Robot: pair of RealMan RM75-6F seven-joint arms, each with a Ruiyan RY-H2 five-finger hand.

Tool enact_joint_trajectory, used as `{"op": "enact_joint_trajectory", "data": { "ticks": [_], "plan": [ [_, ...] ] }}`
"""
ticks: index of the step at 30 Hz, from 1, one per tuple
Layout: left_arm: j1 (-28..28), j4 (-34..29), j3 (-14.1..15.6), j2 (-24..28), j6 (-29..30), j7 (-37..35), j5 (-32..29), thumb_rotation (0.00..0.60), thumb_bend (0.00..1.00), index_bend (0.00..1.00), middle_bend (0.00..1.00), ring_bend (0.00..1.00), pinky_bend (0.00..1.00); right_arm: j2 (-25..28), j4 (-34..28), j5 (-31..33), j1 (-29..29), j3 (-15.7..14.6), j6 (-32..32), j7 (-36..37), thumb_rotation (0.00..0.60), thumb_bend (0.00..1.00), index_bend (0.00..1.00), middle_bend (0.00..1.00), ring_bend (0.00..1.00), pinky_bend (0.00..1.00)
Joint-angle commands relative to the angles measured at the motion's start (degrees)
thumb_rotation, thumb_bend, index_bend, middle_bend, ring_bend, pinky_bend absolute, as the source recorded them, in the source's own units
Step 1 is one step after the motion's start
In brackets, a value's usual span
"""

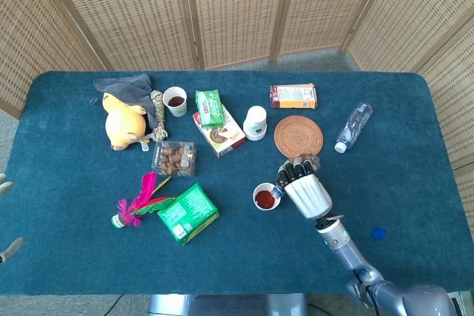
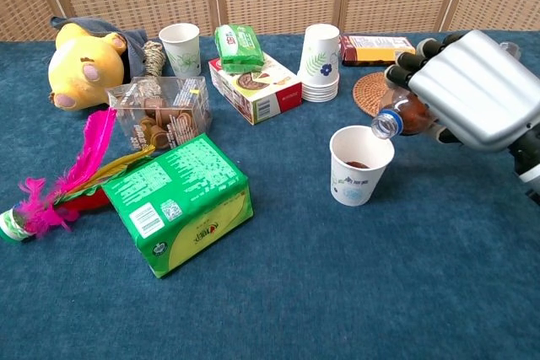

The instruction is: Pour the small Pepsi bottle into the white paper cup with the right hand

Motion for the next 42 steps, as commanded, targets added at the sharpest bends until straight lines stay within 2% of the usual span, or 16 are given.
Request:
{"op": "enact_joint_trajectory", "data": {
  "ticks": [1, 25, 42],
  "plan": [
    [0.0, 0.0, 0.0, 0.0, 0.0, 0.0, 0.0, 0.600, 0.33, 0.00, 0.00, 0.00, 0.00, 0.1, 0.3, -0.2, 0.1, -0.2, 0.1, -0.5, 0.600, 0.37, 0.57, 0.48, 0.41, 0.58],
    [-0.2, 0.2, 0.3, 0.2, -0.1, -0.6, 0.5, 0.600, 0.33, 0.00, 0.00, 0.00, 0.00, 1.6, 1.8, -2.7, 1.7, -2.2, 0.2, -6.9, 0.600, 0.37, 0.57, 0.48, 0.41, 0.58],
    [-0.3, 0.2, 0.3, 0.2, -0.2, -0.7, 0.4, 0.600, 0.33, 0.00, 0.00, 0.00, 0.00, 2.5, -0.2, -2.4, 2.1, -1.9, -0.8, -10.4, 0.600, 0.37, 0.57, 0.48, 0.41, 0.58]
  ]
}}
